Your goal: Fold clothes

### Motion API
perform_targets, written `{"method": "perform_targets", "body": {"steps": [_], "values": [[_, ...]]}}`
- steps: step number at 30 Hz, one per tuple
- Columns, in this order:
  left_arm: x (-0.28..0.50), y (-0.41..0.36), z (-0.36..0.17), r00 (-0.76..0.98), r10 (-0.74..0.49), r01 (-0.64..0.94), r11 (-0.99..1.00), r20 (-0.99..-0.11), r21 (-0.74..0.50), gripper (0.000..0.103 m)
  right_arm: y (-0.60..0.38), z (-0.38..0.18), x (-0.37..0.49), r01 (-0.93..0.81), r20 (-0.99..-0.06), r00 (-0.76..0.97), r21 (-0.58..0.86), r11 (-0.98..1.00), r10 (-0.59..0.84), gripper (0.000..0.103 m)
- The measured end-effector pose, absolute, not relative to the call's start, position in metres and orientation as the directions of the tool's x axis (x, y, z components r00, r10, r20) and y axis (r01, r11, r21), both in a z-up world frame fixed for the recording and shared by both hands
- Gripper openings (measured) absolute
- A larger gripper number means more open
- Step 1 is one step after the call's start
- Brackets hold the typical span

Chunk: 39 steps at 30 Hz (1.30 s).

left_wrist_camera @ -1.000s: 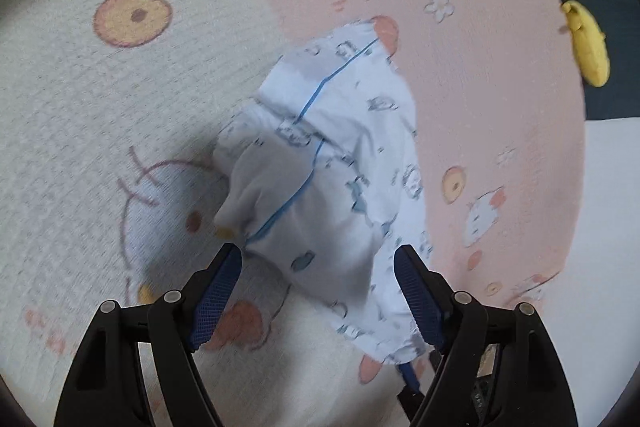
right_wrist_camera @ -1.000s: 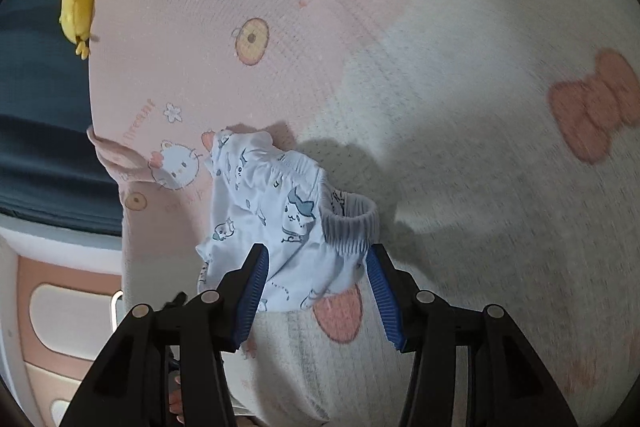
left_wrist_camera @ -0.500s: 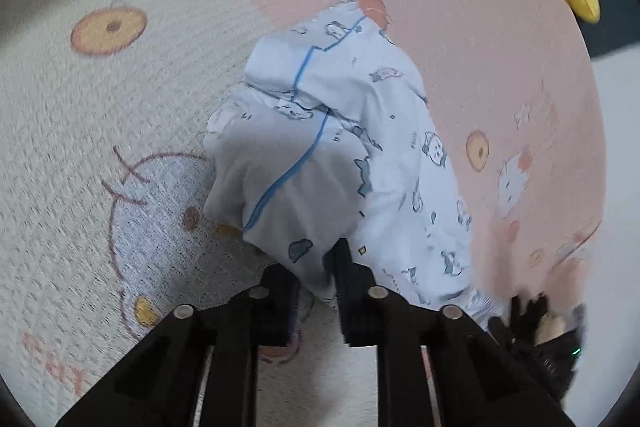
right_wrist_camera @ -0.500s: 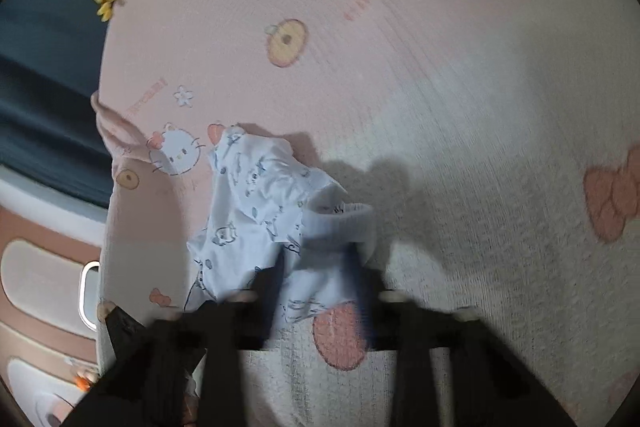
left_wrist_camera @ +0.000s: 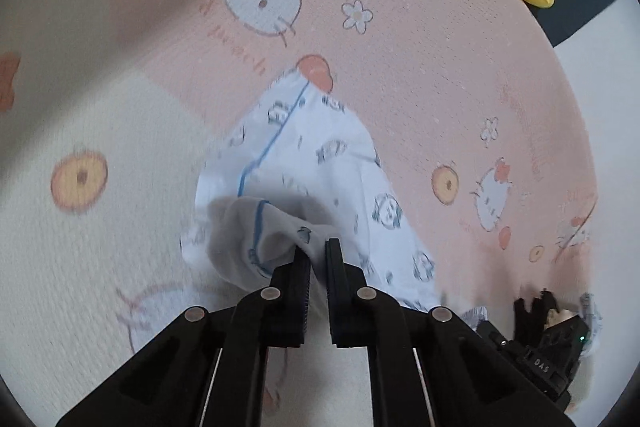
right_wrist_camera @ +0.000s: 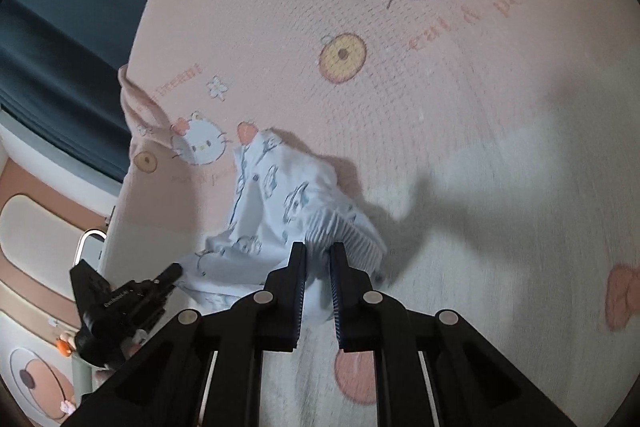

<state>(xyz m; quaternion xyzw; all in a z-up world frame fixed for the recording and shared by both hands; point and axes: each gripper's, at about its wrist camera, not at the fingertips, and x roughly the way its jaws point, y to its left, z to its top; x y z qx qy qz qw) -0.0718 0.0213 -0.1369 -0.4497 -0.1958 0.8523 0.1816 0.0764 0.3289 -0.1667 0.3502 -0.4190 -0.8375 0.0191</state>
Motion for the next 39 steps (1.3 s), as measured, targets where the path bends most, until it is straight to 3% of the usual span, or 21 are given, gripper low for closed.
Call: {"method": "perform_targets", "body": {"steps": [7,16,23,33,39], "values": [[-0.110,0.041,-0.151,-0.492,0.430,-0.163,-0.900,-0.757,-0.405,0.006,0.344,-0.182,0.033,-0.302,-0.635,-0.716,0.656,-0.691,-0.290,0.011],[-0.126,0.036,-0.194,-0.426,0.428,-0.070,-0.894,-0.797,-0.443,0.006,0.344,-0.203,0.020,-0.347,-0.723,-0.630,0.590,-0.729,-0.284,0.011],[-0.126,0.025,-0.189,-0.384,0.486,-0.013,-0.853,-0.785,-0.521,0.007,0.346,-0.202,0.024,-0.352,-0.715,-0.635,0.606,-0.713,-0.293,0.011],[-0.102,0.005,-0.165,-0.394,0.548,0.026,-0.796,-0.738,-0.605,0.008,0.355,-0.169,0.055,-0.343,-0.631,-0.726,0.677,-0.651,-0.273,0.012],[-0.093,-0.003,-0.181,-0.375,0.636,0.077,-0.704,-0.675,-0.706,0.008,0.333,-0.153,0.063,-0.266,-0.590,-0.738,0.701,-0.661,-0.329,0.047]]}}
